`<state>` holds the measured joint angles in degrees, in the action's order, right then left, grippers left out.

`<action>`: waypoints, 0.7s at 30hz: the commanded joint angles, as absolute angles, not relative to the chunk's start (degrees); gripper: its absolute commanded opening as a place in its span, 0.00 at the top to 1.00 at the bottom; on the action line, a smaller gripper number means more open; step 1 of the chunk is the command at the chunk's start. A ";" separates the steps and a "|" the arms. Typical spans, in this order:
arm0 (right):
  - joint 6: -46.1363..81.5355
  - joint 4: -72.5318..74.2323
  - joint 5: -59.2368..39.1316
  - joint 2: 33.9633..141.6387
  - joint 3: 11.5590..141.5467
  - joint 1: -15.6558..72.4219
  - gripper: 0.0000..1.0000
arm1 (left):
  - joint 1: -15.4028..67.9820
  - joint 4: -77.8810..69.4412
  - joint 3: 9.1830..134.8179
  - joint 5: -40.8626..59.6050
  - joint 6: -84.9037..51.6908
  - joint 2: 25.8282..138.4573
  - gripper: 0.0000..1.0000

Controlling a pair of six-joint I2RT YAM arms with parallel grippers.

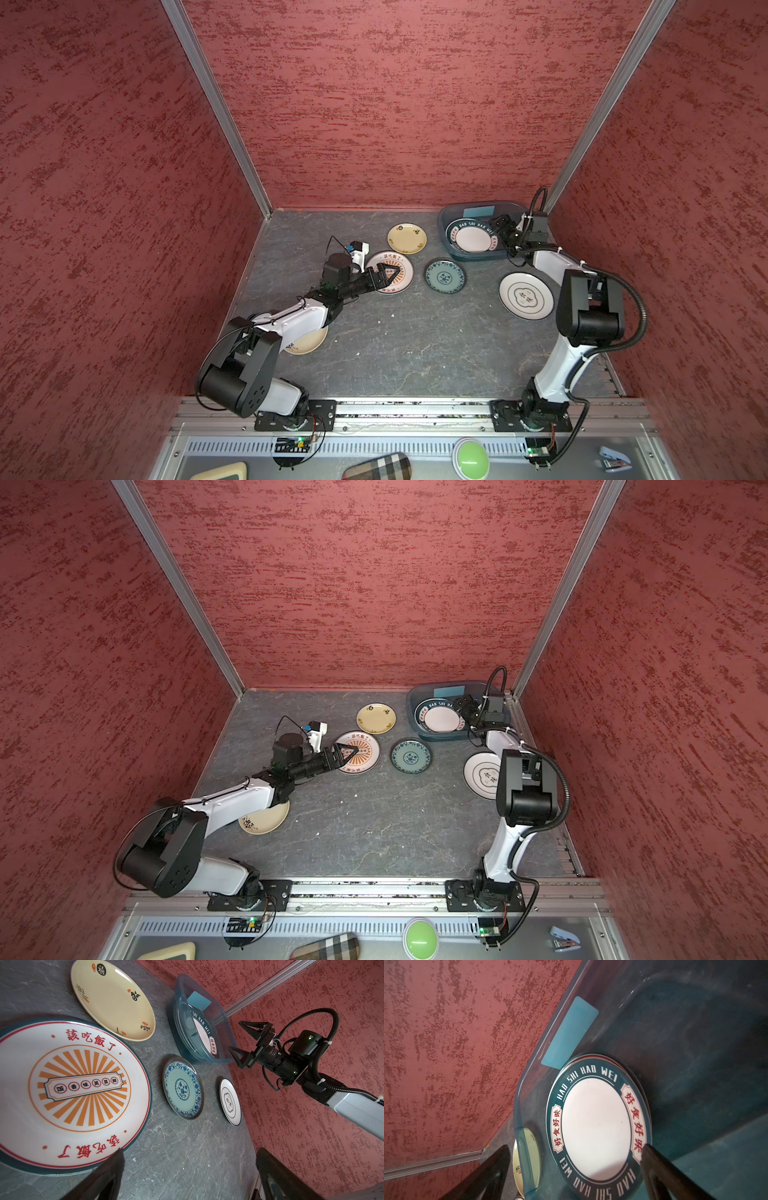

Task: Place the plates into the plastic bin on the countertop
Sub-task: 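Open right gripper to release the plate in the bin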

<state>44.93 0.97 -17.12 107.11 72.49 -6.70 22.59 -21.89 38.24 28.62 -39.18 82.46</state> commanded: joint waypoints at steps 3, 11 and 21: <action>41.44 -4.06 -13.87 105.98 74.73 -7.03 0.01 | 22.14 -23.30 37.86 29.18 -39.04 82.26 0.01; 38.27 -8.46 -11.63 109.46 79.26 -7.03 0.01 | 22.06 -22.96 38.14 29.27 -39.12 82.65 0.01; 35.33 -13.89 -10.41 117.67 87.82 -7.01 0.01 | 21.80 -22.74 38.32 29.44 -39.31 83.32 0.01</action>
